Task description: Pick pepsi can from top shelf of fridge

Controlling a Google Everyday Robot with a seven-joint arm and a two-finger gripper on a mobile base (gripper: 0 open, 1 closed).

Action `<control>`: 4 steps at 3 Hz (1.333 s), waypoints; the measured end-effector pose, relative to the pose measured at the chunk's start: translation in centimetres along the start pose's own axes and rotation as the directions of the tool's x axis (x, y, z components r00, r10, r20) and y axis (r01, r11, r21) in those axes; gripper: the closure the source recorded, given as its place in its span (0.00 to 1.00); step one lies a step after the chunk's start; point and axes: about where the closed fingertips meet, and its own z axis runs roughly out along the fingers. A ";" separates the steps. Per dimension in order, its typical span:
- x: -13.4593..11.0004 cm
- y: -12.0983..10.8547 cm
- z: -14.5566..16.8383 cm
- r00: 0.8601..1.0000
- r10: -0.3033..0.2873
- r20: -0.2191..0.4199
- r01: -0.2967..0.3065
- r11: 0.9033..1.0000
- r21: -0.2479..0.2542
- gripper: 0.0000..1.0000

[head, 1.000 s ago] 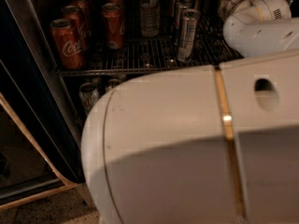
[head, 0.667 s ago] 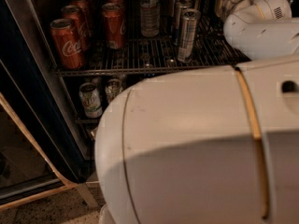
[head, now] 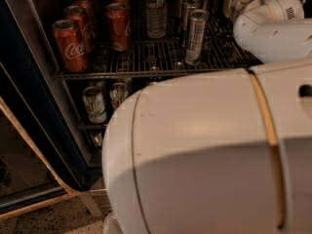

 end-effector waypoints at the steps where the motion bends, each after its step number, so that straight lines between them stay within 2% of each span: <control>1: -0.4 0.9 0.7 1.000 -0.010 0.012 0.011 1.000 -0.022 0.48; 2: -0.3 1.0 1.0 1.000 -0.016 0.011 0.016 1.000 -0.023 0.49; 4: 0.7 -0.3 2.1 1.000 -0.023 -0.013 0.024 1.000 0.018 0.50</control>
Offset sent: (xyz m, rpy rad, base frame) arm 0.0192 0.0134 -0.0013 -0.0168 -0.0042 0.0412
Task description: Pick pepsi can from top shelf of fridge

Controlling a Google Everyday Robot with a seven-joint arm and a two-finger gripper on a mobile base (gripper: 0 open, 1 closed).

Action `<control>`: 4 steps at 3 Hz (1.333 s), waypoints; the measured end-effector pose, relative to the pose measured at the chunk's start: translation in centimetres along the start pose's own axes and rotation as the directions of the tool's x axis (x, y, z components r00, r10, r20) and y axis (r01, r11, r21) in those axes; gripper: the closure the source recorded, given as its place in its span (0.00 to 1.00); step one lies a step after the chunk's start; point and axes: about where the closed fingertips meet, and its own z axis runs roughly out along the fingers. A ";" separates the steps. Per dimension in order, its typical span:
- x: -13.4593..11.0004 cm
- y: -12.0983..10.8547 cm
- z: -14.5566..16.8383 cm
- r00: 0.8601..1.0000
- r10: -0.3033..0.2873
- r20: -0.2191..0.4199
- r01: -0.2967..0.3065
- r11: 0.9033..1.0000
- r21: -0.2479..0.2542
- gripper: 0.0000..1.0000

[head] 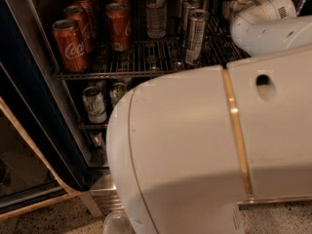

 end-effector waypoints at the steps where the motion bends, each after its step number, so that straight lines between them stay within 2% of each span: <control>1: 0.9 0.9 2.8 0.999 0.033 -0.016 -0.033 0.999 -0.001 0.44; 2: 0.8 1.0 3.1 0.999 0.038 -0.012 -0.038 0.999 -0.002 0.44; 4: 0.8 0.9 3.4 0.999 0.052 -0.008 -0.052 0.999 0.004 0.86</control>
Offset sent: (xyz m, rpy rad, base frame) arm 0.0156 -0.0091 -0.0131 0.0063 0.0243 -0.0218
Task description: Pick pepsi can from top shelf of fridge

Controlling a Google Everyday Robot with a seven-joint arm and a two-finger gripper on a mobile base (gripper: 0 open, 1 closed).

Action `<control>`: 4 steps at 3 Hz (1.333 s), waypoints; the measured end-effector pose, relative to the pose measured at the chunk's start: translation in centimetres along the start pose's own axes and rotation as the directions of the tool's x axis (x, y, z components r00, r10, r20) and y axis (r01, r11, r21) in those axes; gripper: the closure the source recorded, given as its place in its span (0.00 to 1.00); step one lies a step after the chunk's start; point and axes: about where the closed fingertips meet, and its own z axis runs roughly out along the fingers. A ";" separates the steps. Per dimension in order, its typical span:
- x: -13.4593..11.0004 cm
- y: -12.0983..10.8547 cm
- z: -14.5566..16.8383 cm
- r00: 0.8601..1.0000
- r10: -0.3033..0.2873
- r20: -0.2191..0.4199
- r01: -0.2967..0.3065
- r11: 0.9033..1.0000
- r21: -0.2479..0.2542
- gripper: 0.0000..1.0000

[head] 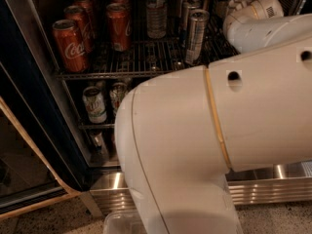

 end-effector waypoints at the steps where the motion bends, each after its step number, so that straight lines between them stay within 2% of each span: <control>1: 0.0 0.0 0.0 1.000 0.000 0.000 0.000 1.000 0.000 1.00; 2: -0.1 -0.1 -0.4 1.000 0.004 -0.010 -0.004 1.000 0.000 1.00; 4: -2.2 -0.4 -2.9 0.999 0.006 0.035 -0.006 1.000 0.001 1.00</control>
Offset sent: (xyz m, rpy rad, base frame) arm -0.0097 -0.0009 0.0024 0.0117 0.0243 -0.0009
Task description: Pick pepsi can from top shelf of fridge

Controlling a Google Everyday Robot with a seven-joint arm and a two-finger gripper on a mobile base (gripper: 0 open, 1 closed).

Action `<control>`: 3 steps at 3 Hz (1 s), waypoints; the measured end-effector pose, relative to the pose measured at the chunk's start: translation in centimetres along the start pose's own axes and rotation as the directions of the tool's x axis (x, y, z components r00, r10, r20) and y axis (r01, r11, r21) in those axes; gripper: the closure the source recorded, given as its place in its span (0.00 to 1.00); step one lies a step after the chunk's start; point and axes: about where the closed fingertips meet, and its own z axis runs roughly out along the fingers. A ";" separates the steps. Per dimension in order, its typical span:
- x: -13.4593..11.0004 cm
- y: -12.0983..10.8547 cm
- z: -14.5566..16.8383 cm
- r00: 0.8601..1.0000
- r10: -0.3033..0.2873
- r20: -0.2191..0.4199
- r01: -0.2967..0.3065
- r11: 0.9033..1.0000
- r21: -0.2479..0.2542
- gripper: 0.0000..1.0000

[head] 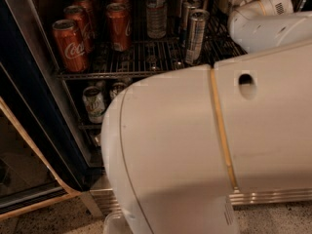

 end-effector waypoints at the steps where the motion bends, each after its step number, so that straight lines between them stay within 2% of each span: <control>1: -1.2 0.5 -3.0 1.000 -0.006 0.004 0.006 0.999 -0.043 1.00; 2: -1.2 0.5 -3.0 1.000 -0.006 0.004 0.006 0.999 -0.043 1.00; 3: -0.6 0.3 -3.7 1.000 0.023 -0.007 -0.023 0.999 -0.041 1.00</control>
Offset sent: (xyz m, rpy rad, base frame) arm -0.0520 0.0261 0.0123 0.0155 0.0495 0.0877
